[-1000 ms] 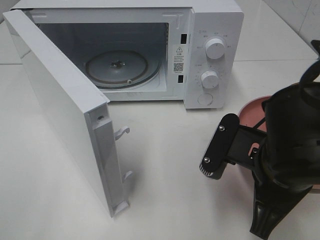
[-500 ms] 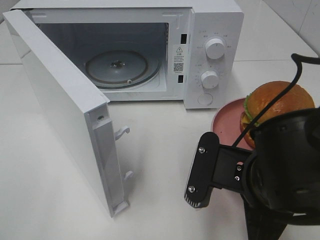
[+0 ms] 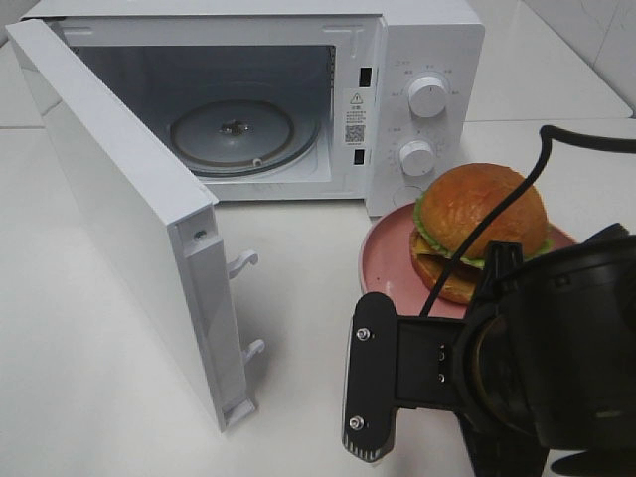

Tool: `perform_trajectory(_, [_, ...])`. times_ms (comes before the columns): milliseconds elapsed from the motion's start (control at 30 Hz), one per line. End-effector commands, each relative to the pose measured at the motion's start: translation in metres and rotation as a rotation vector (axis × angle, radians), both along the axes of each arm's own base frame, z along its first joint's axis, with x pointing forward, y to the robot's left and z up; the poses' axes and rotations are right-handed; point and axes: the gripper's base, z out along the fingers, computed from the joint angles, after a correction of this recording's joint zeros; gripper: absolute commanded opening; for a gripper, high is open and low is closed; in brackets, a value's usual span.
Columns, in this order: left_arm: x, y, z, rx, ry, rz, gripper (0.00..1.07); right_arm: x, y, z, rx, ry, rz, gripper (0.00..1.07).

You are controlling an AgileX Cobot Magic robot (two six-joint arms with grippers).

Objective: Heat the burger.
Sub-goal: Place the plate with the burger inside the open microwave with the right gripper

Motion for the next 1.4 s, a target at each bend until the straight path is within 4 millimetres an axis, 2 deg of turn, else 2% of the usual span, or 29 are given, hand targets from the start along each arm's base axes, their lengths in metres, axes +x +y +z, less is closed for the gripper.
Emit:
perform_trajectory(33, [-0.003,0.0,-0.001,0.002,-0.009,0.0,0.99,0.004,0.004,0.004,-0.026,-0.044,0.146,0.01])
perform_trajectory(267, [-0.003,0.0,-0.001,0.002,-0.009,0.0,0.99,0.008,0.006,0.007,-0.055,-0.084,0.216,0.01])
perform_trajectory(500, [-0.003,0.0,-0.001,0.002,-0.009,0.0,0.99,0.008,0.013,0.006,0.005,-0.079,0.283,0.0])
perform_trajectory(567, [-0.003,0.0,-0.001,0.002,-0.009,0.0,0.99,0.007,0.017,0.005,-0.003,-0.066,0.381,0.0])
perform_trajectory(667, [-0.003,0.0,-0.001,0.002,-0.009,0.0,0.99,0.007,0.02,0.005,-0.003,-0.06,0.435,0.0])
perform_trajectory(867, [-0.003,0.0,-0.001,0.002,-0.009,0.0,0.99,0.024,0.013,0.004,0.006,-0.052,0.457,0.0])
perform_trajectory(933, [-0.003,0.0,-0.001,0.002,-0.009,0.0,0.99,0.033,0.01,0.004,0.002,-0.05,0.516,0.0])
perform_trajectory(1033, [-0.003,0.0,-0.001,0.002,-0.009,0.0,0.99,0.036,0.01,0.004,0.002,-0.051,0.544,0.0])
perform_trajectory(1100, [-0.003,0.0,-0.001,0.002,-0.009,0.0,0.99,0.043,0.009,0.005,-0.007,-0.058,0.637,0.0])
perform_trajectory(1400, [-0.003,0.0,-0.001,0.002,-0.009,0.0,0.99,0.06,-0.002,0.005,-0.064,-0.064,0.739,0.0])
